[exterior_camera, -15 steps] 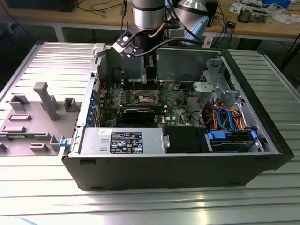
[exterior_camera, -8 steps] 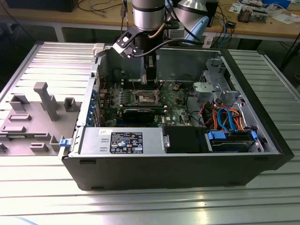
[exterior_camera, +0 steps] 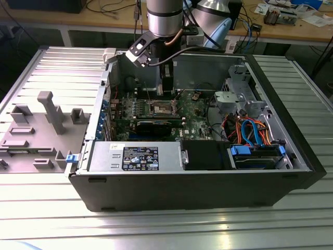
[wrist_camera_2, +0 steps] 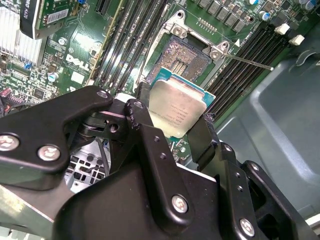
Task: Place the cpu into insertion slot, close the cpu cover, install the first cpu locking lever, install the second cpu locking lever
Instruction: 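Place the cpu into insertion slot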
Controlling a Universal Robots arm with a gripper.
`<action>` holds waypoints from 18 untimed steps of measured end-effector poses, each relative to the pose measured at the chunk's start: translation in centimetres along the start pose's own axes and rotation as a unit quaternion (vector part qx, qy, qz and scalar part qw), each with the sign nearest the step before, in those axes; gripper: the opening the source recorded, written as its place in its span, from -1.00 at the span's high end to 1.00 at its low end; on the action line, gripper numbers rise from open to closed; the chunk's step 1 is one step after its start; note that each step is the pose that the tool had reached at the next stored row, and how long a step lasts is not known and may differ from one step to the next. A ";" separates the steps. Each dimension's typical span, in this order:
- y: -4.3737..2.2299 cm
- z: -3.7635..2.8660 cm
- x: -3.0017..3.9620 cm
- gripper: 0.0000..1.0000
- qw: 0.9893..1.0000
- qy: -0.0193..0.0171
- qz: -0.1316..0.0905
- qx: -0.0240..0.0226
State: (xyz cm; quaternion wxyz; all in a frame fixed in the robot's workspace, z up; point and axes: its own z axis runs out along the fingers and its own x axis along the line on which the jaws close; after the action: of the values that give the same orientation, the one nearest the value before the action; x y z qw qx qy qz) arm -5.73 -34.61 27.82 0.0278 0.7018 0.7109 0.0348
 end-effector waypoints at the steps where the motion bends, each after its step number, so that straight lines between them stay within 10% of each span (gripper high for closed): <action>1: 0.00 0.01 0.00 -0.08 1.000 0.000 0.000 0.000; 18: -0.08 0.73 -0.01 -0.08 1.000 0.000 0.000 0.000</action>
State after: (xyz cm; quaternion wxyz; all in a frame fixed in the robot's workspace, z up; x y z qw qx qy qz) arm -5.74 -34.61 27.09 0.0278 0.7019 0.7109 0.0348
